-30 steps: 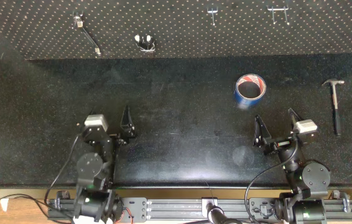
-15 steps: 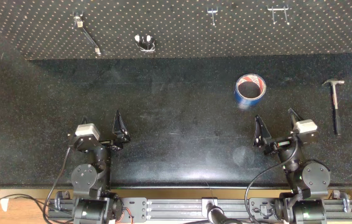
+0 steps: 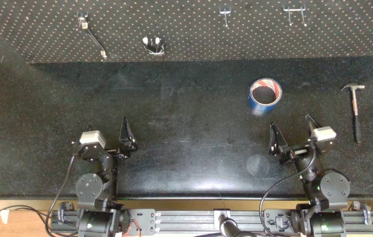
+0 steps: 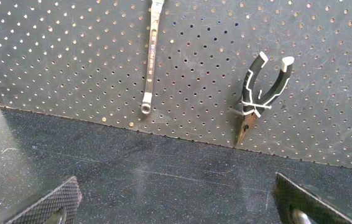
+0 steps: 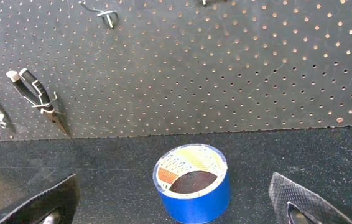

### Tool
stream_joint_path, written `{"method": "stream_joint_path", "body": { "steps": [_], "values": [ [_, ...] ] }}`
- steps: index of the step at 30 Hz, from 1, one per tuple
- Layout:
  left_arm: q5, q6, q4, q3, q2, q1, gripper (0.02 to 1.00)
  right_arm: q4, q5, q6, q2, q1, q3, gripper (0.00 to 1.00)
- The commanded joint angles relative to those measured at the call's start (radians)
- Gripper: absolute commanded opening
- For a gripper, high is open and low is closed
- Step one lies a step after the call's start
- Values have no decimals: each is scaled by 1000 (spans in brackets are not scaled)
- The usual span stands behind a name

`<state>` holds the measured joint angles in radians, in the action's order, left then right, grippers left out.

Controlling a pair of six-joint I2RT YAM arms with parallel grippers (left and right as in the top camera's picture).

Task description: Place Tools Onto Pegboard

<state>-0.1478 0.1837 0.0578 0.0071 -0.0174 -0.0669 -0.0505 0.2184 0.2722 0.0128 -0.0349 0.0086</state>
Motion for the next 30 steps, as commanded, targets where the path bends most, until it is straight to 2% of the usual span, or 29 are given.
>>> {"method": "stream_joint_path", "body": {
  "steps": [1, 6, 10, 12, 14, 18, 21, 25, 28, 30],
  "values": [
    [6, 2, 7, -2, 14, 2, 996, 125, 8, 32, 158, -22, 27, 996],
    [6, 2, 7, -2, 14, 2, 996, 125, 10, 68, 750, -102, 312, 996],
    [6, 2, 7, -2, 14, 2, 996, -146, 10, 54, 1139, -145, 662, 996],
    [6, 2, 7, -2, 14, 2, 996, -313, 10, 0, 1290, -166, 828, 996],
    [6, 2, 7, -2, 14, 2, 996, -422, 10, -42, 1387, -181, 925, 996],
    [6, 2, 7, -2, 14, 2, 996, -515, -12, -115, 1506, -202, 1012, 996],
    [6, 2, 7, -2, 14, 2, 996, -591, -97, -117, 1575, -224, 1077, 991],
    [6, 2, 7, -2, 14, 2, 996, -604, -116, -129, 1645, -236, 1118, 993],
    [6, 2, 7, -2, 14, 2, 996, -618, -178, -128, 1699, -262, 1146, 993],
    [6, 2, 7, -2, 14, 2, 996, -624, -189, -128, 1725, -272, 1155, 993]
  ]
}}
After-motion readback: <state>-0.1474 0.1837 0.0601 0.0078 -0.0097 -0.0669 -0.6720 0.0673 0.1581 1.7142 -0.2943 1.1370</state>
